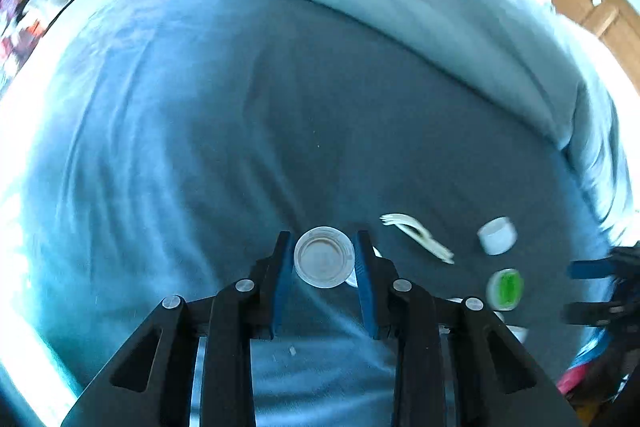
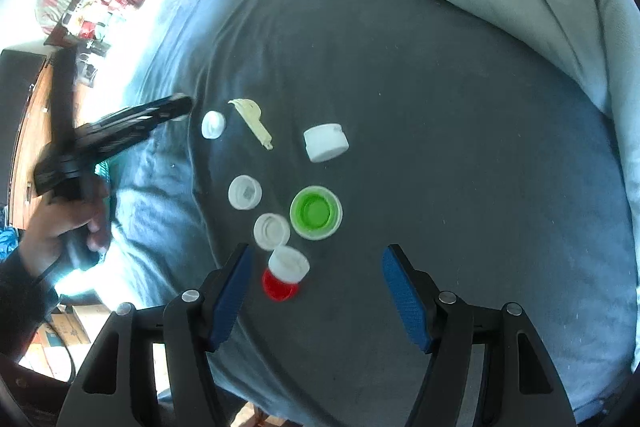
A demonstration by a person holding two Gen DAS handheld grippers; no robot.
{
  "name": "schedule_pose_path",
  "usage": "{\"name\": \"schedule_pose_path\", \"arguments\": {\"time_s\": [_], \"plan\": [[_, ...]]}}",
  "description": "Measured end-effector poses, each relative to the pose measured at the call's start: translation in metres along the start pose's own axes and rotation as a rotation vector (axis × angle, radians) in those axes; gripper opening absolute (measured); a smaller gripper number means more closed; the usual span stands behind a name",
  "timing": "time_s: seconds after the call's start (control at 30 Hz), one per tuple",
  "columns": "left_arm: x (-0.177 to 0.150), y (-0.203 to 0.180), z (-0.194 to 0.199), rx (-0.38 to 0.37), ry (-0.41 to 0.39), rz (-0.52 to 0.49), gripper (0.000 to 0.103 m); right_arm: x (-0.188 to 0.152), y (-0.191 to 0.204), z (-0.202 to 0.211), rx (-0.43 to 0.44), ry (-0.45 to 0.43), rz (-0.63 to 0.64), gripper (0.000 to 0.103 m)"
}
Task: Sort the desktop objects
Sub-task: 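Grasp a white cap with the left tool while the right tool grasps a QR-printed white cap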
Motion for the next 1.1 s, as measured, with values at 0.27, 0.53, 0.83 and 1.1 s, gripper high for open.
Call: {"name": "schedule_pose_path", "arguments": {"time_s": [0.27,0.53,0.83,1.1], "plan": [[-0.010,-0.016,0.010,-0.023,0.032,0.032,0.026,0.007,0.010,-0.046,-0.050,0.008,0.068,0.062],[-0.022,-0.011,0.028,-0.028,0.013,0.074,0.026,0.027,0.044,-0.046,-0.083,-0.076,0.202,0.057],[-0.029,-0.002,0.046,-0.012,0.005,0.096,0.026,0.025,0.102,-0.097,-0.110,-0.014,0.467,0.055],[-0.010,-0.011,0.080,-0.022,-0.029,0.109,0.026,0.046,0.102,-0.055,-0.120,-0.054,0.396,0.032]]}}
Point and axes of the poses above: each gripper's, at about its wrist camera, not at the fingertips, and z roughly against the way its jaws point, y to its left, x to its top, the point moved 10 cm from there along -z, roughly the way its jaws point, and after that the axes turned 3 degrees about -x, right-handed, at the moved point
